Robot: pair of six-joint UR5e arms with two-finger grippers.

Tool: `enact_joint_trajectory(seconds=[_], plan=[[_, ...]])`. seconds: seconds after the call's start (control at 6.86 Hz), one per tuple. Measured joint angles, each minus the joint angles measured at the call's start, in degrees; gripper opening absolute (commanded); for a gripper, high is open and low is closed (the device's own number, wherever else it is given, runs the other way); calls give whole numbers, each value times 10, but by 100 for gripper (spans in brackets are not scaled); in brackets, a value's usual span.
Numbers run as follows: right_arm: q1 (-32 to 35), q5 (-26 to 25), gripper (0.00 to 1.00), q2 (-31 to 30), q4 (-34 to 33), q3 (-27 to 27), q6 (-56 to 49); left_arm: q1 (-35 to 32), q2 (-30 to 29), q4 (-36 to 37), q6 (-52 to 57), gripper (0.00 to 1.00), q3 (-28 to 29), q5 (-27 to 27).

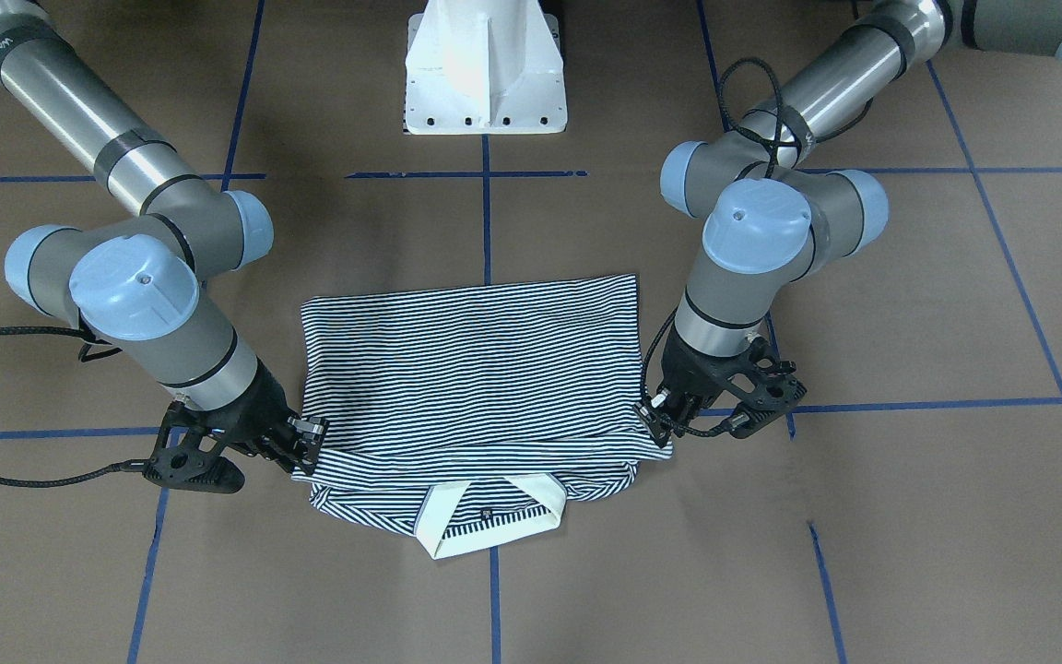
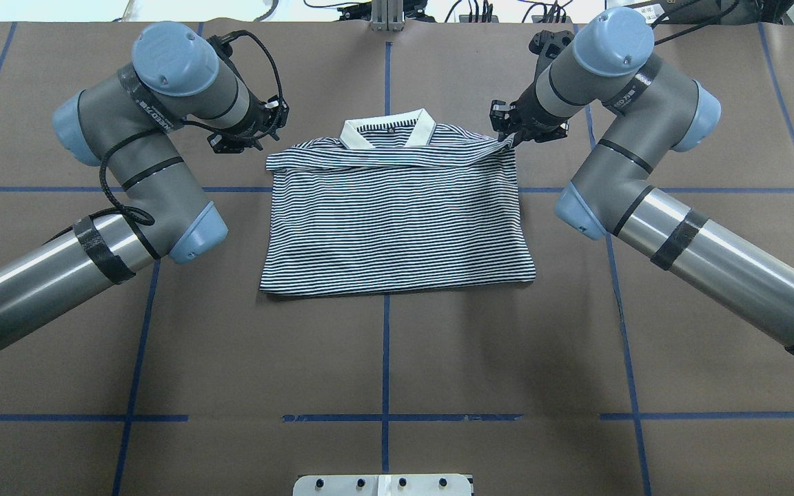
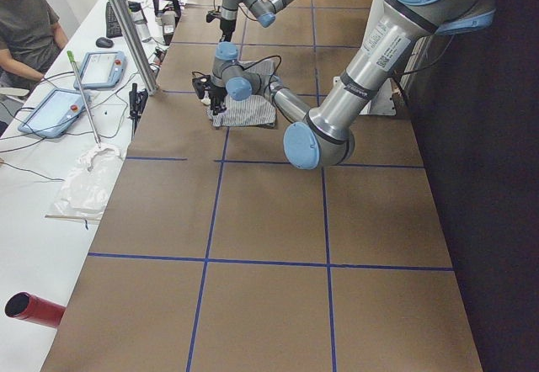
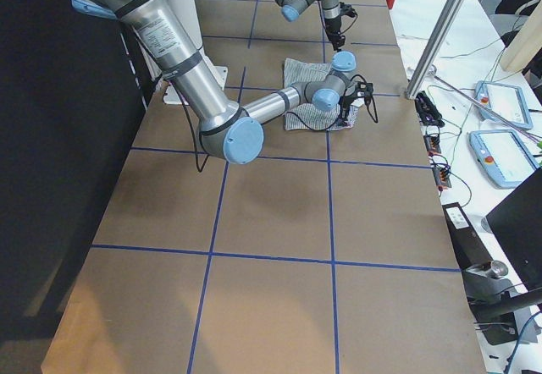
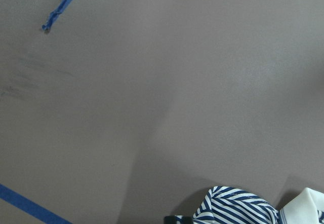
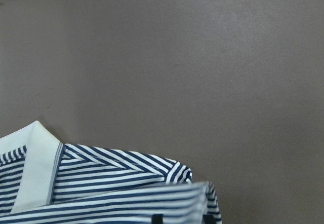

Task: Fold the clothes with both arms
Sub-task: 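Lay the hem down near the collar with both grippers, then lower the right gripper to the folded shirt's side edge nearest it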

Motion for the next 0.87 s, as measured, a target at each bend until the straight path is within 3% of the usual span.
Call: enact_joint_trajectory(seconds=[0.44, 0.87], plan=[[-6, 2, 100, -25, 23, 25, 2, -1, 3, 1, 1, 100, -11, -2], [-65, -8, 100, -123, 20, 148, 55, -2, 7, 7, 0, 100, -38, -2]])
